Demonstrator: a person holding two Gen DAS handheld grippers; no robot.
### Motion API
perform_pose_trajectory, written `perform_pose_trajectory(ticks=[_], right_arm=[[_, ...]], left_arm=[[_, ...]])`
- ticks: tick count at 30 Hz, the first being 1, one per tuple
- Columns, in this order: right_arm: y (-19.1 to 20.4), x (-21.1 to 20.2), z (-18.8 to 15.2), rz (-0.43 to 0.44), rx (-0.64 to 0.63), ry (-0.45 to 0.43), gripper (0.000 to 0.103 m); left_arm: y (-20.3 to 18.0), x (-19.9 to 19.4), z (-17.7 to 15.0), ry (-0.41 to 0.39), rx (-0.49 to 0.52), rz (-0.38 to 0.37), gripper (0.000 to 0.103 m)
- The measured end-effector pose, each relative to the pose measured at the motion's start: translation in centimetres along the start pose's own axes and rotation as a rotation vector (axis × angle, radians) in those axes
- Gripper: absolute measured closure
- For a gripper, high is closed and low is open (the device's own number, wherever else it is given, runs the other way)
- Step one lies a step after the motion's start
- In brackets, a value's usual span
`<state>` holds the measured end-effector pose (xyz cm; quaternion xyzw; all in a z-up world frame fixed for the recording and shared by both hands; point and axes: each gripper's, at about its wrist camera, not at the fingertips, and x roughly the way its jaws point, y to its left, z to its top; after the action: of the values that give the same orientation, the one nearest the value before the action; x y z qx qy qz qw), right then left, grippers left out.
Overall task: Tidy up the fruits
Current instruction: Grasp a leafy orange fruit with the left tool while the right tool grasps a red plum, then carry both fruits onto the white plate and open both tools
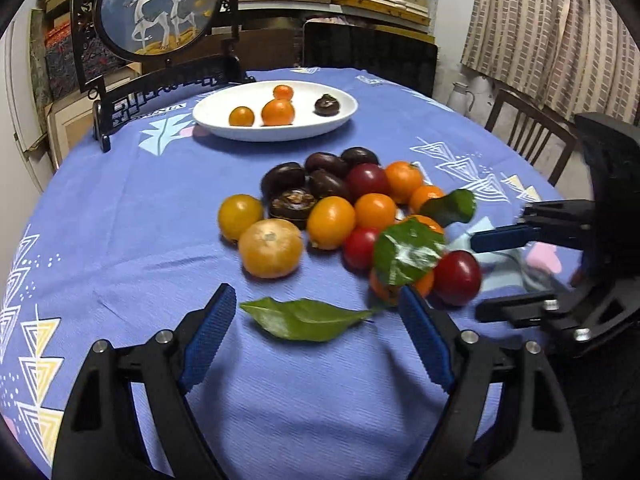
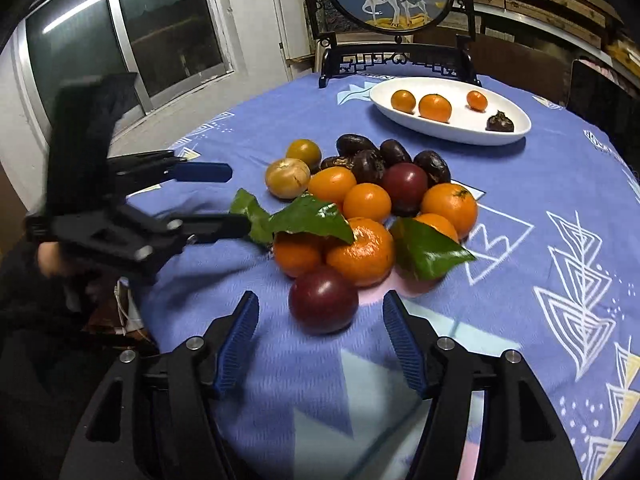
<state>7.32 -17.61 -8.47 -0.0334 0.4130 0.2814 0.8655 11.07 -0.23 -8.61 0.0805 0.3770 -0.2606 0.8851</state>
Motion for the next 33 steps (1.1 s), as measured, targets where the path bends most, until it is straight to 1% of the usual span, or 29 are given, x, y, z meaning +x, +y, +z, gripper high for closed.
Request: perform_pose_trajectory(ticks=[1,2,3,5,9,12,13,14,15,17,19,21,24,27,33], right_arm=[[0.0,0.4,0.2,0.004,0.007,0.003,0.051],[-0.1,0.6,0.2,0.003,0.015,0.005,0.062],[-0.3,0.8,0.1,0.01,0.026,0.0,0.065],[-1.1,0.5,-0.1,0.037,0.075,-0.016,0.065],[-3.1,-1.2,-0.7,0.02,0.141,-0.061,0.065],[-4.5,-2.7,-1.3,-0.007,0.177,-0.092,0.065],[-4.9,-3.0,-1.4,-0.016,0.185,-0.097,0.065],[-5.3,-3.4,-1.7,-0.026,0.196,-0.103,0.065],[-5.6,-3.7,-2.0,-0.032,0.204,-0.106,0.065],[-6.3,-4.3,-2.5,-0.042,0.22,-0.113,0.065],[-6.7,-4.5,-2.9,-0.044,0.233,-0.118,0.065],[-7.0,-4.5,-3.2,-0.043,0.243,-0.117,0.065],[-7.0,-4.4,-3.3,-0.036,0.245,-0.112,0.065],[-6.7,-4.5,-3.0,-0.028,0.235,-0.118,0.065],[-6.4,-4.6,-2.5,-0.014,0.222,-0.127,0.065]], left_arm=[[-0.3,-0.1,-0.2,0.0,0.008,0.0,0.022],[-0.5,-0.1,-0.2,0.002,0.015,0.001,0.022],[-0.8,-0.1,-0.4,0.006,0.024,0.001,0.022],[-1.3,0.0,-0.3,0.011,0.039,-0.004,0.022],[-3.3,0.5,0.0,0.011,0.098,-0.028,0.022],[-4.7,1.7,0.4,0.017,0.139,-0.031,0.022],[-5.0,2.4,0.5,0.031,0.145,-0.046,0.029],[-5.2,2.9,0.7,0.045,0.144,-0.061,0.042],[-5.3,3.5,0.8,0.066,0.138,-0.08,0.049],[-5.4,3.9,0.9,0.064,0.126,-0.072,0.059],[-4.9,3.9,1.0,0.052,0.089,-0.084,0.063],[-4.6,3.8,0.9,0.044,0.063,-0.094,0.063],[-4.8,3.5,0.4,0.041,0.068,-0.094,0.063],[-4.6,2.5,-0.1,0.032,0.058,-0.098,0.063],[-3.1,0.5,-0.4,-0.005,0.002,-0.088,0.063]])
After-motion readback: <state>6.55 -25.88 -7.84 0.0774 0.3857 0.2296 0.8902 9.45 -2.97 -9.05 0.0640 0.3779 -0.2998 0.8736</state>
